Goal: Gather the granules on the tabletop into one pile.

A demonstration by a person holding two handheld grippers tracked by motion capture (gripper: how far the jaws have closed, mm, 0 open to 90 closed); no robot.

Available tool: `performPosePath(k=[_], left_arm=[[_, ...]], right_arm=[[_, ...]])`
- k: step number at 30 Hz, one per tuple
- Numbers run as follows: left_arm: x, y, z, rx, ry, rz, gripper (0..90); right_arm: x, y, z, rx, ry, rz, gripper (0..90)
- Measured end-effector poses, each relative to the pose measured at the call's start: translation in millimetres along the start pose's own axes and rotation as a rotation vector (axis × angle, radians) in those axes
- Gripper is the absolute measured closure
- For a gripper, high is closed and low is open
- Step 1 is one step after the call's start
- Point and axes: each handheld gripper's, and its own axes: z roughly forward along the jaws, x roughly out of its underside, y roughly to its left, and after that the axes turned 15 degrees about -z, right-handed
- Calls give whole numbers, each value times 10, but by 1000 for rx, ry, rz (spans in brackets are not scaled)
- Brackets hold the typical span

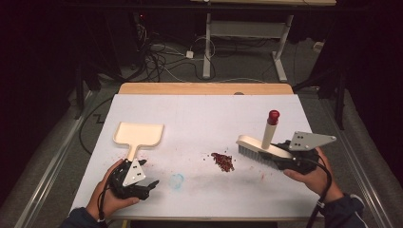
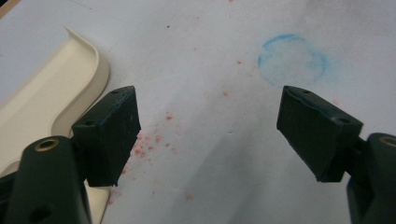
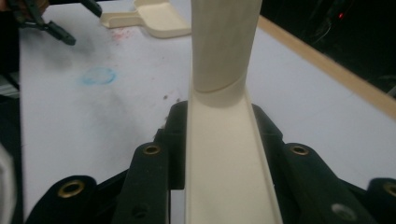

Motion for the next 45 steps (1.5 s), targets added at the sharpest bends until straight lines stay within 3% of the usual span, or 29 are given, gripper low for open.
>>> performPosePath(k=[2, 5, 9, 13, 17, 20, 23, 25, 28, 30, 32, 34, 36, 39, 41, 45], left_arm=[[1, -4, 2, -2, 4, 1, 205], [0, -7, 7, 1, 8, 3, 205], [-14, -11, 23, 5, 13, 5, 205], [-27, 0, 59, 21, 23, -10, 205], [-37, -9, 88, 27, 30, -6, 205], [-43, -47, 96, 34, 38, 9, 205], [-38, -61, 103, 42, 39, 13, 205], [-29, -56, 105, 41, 47, 18, 205], [-15, -59, 87, 44, 40, 12, 205], [-11, -56, 79, 45, 37, 12, 205], [-15, -55, 79, 44, 36, 13, 205], [-21, -62, 84, 44, 37, 17, 205], [-24, -73, 91, 41, 45, 30, 205], [-24, -80, 92, 42, 43, 33, 205], [-21, -76, 86, 40, 38, 30, 205], [-26, -60, 67, 35, 19, 20, 205]], right_arm=[[59, 41, -95, -38, 11, 44, 672], [142, 98, -185, -94, 69, 103, 672], [266, 101, -197, -195, 122, 195, 671], [438, -44, -51, -294, 195, 275, 671], [586, -250, 137, -354, 234, 285, 614], [654, -421, 244, -315, 285, 279, 568], [687, -577, 329, -265, 340, 282, 464], [730, -683, 371, -196, 382, 289, 466], [781, -795, 364, -85, 336, 387, 467], [789, -810, 396, 6, 360, 448, 468], [778, -783, 466, 98, 374, 479, 468], [774, -749, 563, 129, 366, 508, 473], [759, -704, 676, 137, 383, 501, 474], [744, -640, 791, 193, 438, 461, 473], [722, -609, 780, 204, 409, 451, 468], [548, -520, 605, 282, 279, 355, 418]])
